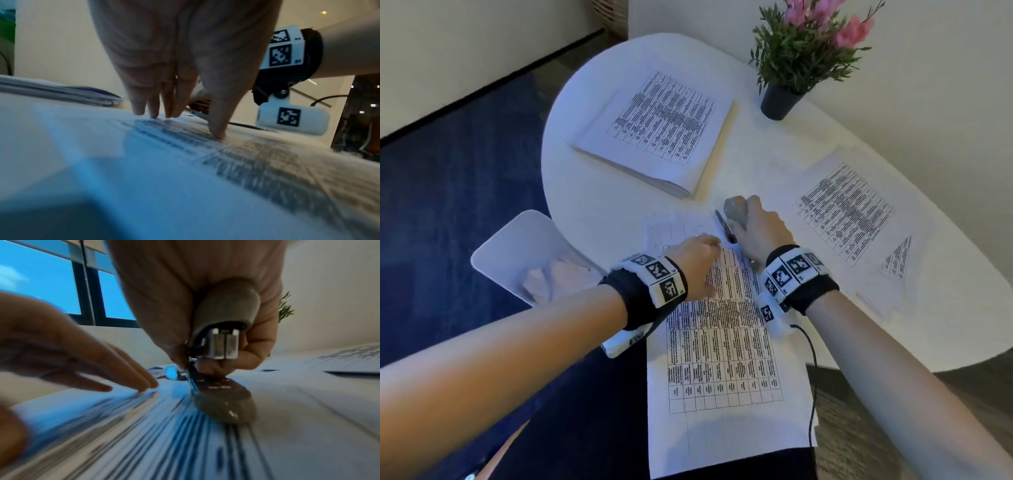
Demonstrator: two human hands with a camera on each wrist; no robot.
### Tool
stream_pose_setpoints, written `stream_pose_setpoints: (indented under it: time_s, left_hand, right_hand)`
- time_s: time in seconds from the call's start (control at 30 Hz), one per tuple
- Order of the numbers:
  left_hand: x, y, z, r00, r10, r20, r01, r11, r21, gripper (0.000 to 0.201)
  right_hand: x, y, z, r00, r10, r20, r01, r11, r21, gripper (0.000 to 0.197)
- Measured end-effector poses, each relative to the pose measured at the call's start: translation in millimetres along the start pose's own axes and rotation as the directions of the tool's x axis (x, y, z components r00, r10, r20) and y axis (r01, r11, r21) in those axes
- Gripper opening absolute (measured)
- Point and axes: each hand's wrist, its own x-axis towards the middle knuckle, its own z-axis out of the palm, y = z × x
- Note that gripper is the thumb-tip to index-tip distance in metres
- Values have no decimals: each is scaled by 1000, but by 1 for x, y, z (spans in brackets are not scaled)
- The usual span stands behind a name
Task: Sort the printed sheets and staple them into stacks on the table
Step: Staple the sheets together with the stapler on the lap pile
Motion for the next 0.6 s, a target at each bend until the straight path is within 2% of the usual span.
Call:
stream_pose_setpoints:
  time_s: [0.07, 0.13, 0.23, 0.33, 0.43, 0.6]
  left_hand:
    - [-9, -12, 1, 994, -85, -72, 84, 996, -25, 71]
    - [-15, -21, 2, 988, -140, -67, 141, 990, -1, 84]
    - [-16, -26, 2, 986, -158, -44, 160, 987, 29, 97]
    - [-13, -26, 1, 985, -165, -44, 166, 986, 26, 94]
    - [-11, -26, 1, 983, -176, -44, 177, 984, 27, 90]
    - [-10, -26, 1, 982, -182, -52, 184, 983, 25, 86]
  right_hand:
    - [-11, -2, 5, 998, -43, 36, 45, 997, -67, 36]
    - [-15, -6, 11, 995, -84, 54, 90, 988, -126, 37]
    - [-13, -12, 15, 993, -97, 61, 106, 982, -159, 37]
    - [-12, -17, 16, 995, -82, 57, 92, 978, -190, 36]
    - [-11, -24, 18, 999, -42, 32, 48, 981, -190, 32]
    - [-5, -45, 27, 992, 127, 5, -126, 989, -75, 30]
